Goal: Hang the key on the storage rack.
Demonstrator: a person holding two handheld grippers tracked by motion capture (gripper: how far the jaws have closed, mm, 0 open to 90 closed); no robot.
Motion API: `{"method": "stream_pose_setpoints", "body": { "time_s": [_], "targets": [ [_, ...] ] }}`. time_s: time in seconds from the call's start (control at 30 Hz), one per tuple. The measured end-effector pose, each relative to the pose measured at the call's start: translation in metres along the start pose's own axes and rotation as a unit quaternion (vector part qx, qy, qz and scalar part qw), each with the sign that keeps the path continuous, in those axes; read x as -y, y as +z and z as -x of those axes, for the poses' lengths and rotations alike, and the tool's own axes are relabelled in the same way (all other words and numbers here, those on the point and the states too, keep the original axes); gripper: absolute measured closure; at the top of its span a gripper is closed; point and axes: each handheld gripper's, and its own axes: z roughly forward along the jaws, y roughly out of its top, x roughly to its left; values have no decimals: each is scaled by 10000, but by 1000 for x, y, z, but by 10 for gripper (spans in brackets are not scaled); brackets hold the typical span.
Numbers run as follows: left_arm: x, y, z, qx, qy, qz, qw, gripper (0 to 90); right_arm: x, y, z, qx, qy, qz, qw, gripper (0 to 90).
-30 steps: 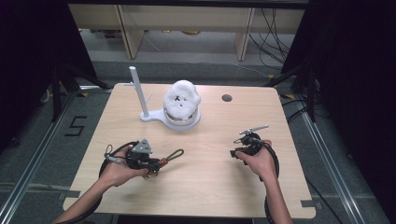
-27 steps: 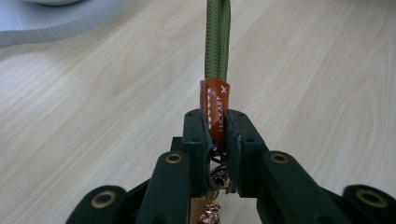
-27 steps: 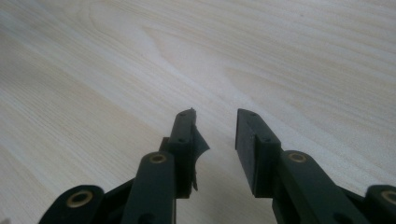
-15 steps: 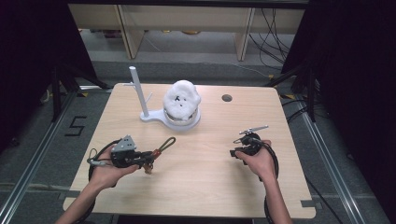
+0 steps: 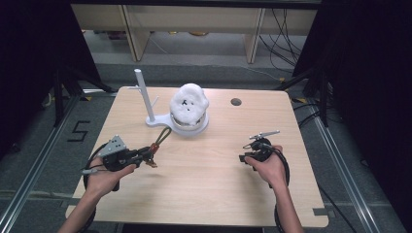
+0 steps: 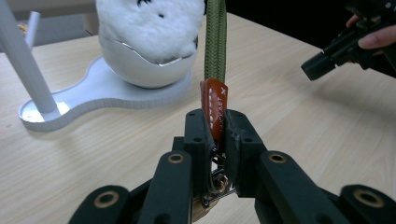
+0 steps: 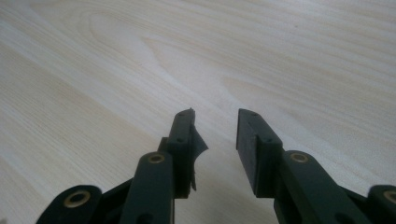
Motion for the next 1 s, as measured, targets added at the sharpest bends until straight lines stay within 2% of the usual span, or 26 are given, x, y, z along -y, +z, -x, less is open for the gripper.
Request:
{"method": "stream_pose_setpoints", "body": {
  "time_s": [0.03,0.1,0.13,0.2,0.23,0.3,0.4,0.53,0.7,0.8,1.0],
  "targets": [
    [0,-1,-1,-24,-26,66,10000,793,0,0,-1,60,12,29,10000,680],
    [0,-3,-3,-60,-96,165,9998,793,0,0,0,50,-28,69,10000,678],
    [1,-4,-4,-80,-150,258,9995,794,0,-1,-1,49,26,28,10000,678],
    [0,-7,-6,-119,-181,315,9993,794,0,0,0,152,8,32,9999,677],
    [0,-7,-7,-111,-209,377,9990,794,0,-1,-1,110,36,46,9999,676],
    [0,-10,-9,-178,-242,439,9986,794,0,-1,-1,144,-8,90,9999,675],
    [-1,-12,-12,-261,-271,483,9981,794,0,-1,0,54,-14,86,9999,675],
    [-2,-16,-16,-415,-326,556,9971,794,0,-1,0,106,8,121,9999,673],
    [-4,-20,-20,-611,-358,691,9951,794,0,-3,0,47,1,138,9999,670],
    [-6,-22,-22,-726,-374,764,9937,794,0,-3,0,106,32,223,9997,668],
    [-8,-23,-26,-923,-378,929,9907,794,0,-5,0,107,95,192,9997,660]
  ]
}}
